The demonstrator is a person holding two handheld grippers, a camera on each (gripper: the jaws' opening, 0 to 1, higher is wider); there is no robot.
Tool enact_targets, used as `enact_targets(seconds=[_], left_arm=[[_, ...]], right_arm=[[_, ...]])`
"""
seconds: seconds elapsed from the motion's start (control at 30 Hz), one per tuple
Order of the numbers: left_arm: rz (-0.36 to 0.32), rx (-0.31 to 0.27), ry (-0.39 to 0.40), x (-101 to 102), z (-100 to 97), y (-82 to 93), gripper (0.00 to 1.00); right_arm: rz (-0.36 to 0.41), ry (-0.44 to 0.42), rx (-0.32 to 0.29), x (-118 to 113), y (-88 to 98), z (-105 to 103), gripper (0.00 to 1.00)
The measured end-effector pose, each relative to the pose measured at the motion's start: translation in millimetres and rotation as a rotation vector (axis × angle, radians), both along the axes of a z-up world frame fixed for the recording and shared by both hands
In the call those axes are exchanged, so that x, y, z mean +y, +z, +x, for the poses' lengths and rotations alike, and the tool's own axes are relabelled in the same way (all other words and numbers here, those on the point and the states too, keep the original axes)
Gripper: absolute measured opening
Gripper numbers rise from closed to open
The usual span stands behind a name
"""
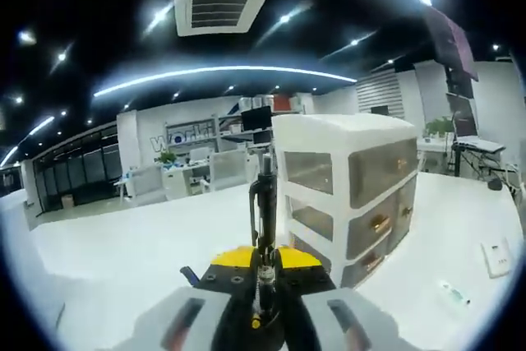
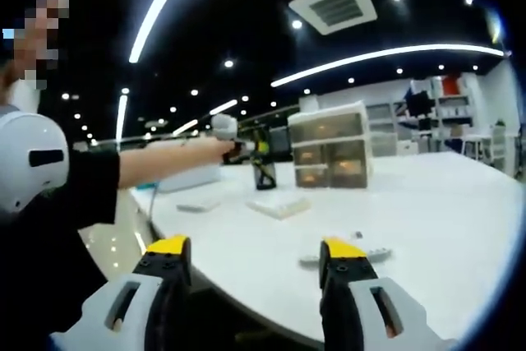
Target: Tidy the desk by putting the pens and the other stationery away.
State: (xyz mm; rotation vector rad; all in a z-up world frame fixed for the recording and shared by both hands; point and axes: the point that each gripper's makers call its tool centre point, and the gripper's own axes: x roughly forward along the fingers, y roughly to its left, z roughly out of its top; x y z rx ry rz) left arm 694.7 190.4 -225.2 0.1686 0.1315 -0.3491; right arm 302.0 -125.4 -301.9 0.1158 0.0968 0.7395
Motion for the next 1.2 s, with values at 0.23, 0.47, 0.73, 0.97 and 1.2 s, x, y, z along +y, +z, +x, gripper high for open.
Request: enact_targets(seconds=[0.23,0.47,0.73,0.97,1.2], left_arm=[[0.029,0.014,0.006,2.5,1.4,-2.6,0.15],[0.029,0.0,0.009,-1.9,-11.3,-1.2,0.24],[0.001,-0.019,-0.018,-4.4,-30.6,1.3,0.36],[-0.037,-0.051,-0.066,-11.5,-66.0,5.5,0.44],[-0.061,-0.088,-0.097,-11.2,-108.4,7.3,0.5]], right_arm=[[0.0,0.002,0.003,1.0,-0.3,0.0,0.59],[0.002,0.008,0.004,3.8,-0.5,-0.8,0.59],[0.003,0.019,-0.002,7.8,2.2,-3.3,0.59],[0.001,0.029,-0.008,12.9,4.4,-6.2,0.59],[-0.007,0.034,-0.017,17.1,6.8,-10.5,0.6]])
